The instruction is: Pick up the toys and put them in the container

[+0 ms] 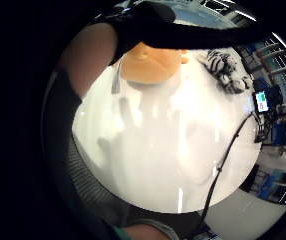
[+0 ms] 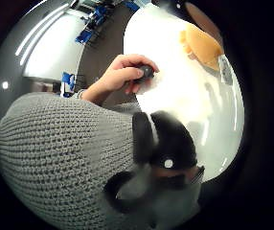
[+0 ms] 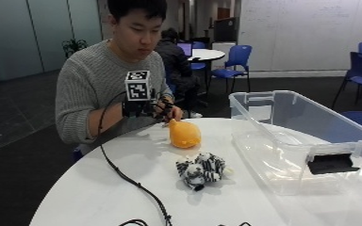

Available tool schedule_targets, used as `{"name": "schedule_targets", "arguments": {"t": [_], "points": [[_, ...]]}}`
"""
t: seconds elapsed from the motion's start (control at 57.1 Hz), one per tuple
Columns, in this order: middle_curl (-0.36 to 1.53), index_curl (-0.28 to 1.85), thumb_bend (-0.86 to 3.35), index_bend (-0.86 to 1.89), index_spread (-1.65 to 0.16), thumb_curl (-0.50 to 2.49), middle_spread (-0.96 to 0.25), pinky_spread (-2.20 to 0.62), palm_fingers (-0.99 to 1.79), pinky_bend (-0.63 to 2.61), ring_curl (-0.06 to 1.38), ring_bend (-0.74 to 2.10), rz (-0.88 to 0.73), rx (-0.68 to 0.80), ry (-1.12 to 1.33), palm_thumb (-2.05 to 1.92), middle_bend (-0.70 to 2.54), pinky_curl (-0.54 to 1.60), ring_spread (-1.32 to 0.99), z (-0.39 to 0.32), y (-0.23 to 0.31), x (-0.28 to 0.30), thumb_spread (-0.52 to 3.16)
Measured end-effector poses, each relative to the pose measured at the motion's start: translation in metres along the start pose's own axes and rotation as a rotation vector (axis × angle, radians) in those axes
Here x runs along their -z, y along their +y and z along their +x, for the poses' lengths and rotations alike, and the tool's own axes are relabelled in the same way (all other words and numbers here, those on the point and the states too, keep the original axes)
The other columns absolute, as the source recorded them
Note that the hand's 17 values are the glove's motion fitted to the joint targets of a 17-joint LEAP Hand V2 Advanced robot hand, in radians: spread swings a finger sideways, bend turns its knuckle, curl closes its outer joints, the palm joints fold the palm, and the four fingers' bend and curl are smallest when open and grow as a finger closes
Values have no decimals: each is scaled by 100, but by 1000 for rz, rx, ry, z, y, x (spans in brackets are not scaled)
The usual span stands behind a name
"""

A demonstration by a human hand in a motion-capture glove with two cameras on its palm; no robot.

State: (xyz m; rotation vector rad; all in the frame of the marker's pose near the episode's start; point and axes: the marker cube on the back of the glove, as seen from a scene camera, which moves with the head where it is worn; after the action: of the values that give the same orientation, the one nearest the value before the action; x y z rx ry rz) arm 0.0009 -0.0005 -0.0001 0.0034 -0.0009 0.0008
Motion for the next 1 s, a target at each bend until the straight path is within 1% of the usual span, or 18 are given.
{"name": "schedule_targets", "arguments": {"t": [0.07, 0.14, 0.228, 0.333, 0.438, 0.526, 0.613, 0.718, 0.893, 0.999], "points": [[4, 8, 5, 21, -21, 2, -10, 3, 10, 51, 3, 18, 6, -6, -2, 4, 15, 14, -4, 3, -1, 0, 71], [7, 12, 5, 21, -27, 4, -12, 3, 7, 56, 5, 19, 4, -14, -4, 4, 16, 17, -6, 5, -1, -1, 96], [10, 16, 5, 21, -31, 7, -14, 4, 4, 59, 7, 20, -1, -21, -6, 3, 16, 20, -7, 6, -1, -2, 117], [13, 20, 4, 21, -34, 11, -15, 4, 2, 60, 10, 21, 7, -25, 2, 1, 17, 23, -8, 6, -4, -4, 131], [16, 24, 3, 21, -35, 13, -16, 4, 1, 62, 12, 22, 16, -43, 31, 0, 17, 24, -8, 12, -19, -4, 139], [18, 27, 3, 21, -36, 15, -16, 5, -1, 63, 14, 23, 25, -103, 79, 0, 17, 26, -8, 30, -49, -4, 143], [18, 28, 2, 18, -36, 17, -15, 5, -5, 68, 15, 24, -14, -169, 94, 0, 13, 28, -8, 53, -86, -8, 145], [18, 28, 2, 14, -36, 20, -14, 5, -12, 74, 17, 25, -79, -199, 77, 1, 11, 30, -7, 68, -114, -13, 145], [18, 28, 0, 13, -35, 23, -13, 5, -14, 83, 20, 26, -115, -209, 121, 3, 11, 34, -6, 68, -125, -18, 142], [17, 27, 0, 14, -35, 26, -13, 4, -9, 93, 22, 27, -187, -223, 159, 8, 12, 36, -7, 72, -125, -30, 140]]}}
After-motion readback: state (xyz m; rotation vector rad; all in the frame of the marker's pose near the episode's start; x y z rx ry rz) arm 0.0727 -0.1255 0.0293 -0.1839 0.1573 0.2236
